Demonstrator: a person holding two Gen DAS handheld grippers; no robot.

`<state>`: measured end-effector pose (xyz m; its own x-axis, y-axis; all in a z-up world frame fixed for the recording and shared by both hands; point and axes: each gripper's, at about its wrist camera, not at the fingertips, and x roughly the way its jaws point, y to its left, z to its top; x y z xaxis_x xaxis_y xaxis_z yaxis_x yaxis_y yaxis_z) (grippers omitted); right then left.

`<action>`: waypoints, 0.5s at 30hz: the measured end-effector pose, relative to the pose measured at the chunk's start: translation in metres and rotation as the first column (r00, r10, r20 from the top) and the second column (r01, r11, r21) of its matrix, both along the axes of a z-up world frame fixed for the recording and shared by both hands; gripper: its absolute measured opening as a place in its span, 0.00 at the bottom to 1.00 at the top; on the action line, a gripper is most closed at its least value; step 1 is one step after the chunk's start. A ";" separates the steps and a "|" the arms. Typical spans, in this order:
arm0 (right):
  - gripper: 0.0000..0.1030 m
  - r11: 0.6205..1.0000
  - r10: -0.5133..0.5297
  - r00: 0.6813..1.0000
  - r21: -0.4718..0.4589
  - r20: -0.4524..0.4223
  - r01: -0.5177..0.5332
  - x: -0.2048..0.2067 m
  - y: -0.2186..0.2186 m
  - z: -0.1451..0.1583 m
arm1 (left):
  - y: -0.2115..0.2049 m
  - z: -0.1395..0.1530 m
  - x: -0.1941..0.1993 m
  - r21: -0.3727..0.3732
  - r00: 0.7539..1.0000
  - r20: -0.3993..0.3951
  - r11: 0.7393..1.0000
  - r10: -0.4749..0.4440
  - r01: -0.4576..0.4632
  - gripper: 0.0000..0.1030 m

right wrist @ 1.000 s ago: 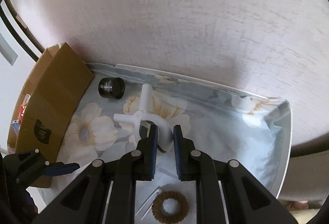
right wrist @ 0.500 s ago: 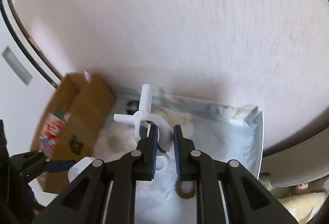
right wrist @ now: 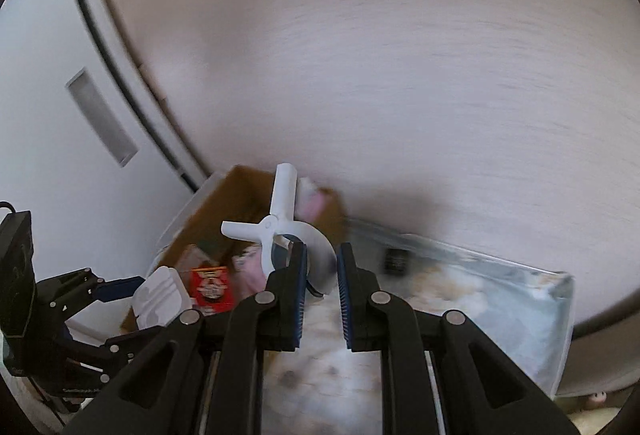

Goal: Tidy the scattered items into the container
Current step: 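Carry both items into the cardboard box and release them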

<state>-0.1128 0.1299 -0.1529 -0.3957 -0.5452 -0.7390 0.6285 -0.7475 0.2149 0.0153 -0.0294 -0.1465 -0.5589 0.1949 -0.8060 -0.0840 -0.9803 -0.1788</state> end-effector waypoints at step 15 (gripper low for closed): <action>0.14 0.978 0.112 0.992 0.169 0.061 -0.121 0.009 -0.116 -0.056 | -0.042 -0.051 0.011 0.080 0.997 0.073 0.997 0.015 -0.021 0.56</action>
<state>-0.1042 0.0140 -0.2093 -0.2968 -0.4486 -0.8430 0.7049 -0.6985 0.1235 0.0268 -0.0713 -0.1980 -0.5042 0.2516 -0.8262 -0.0505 -0.9636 -0.2626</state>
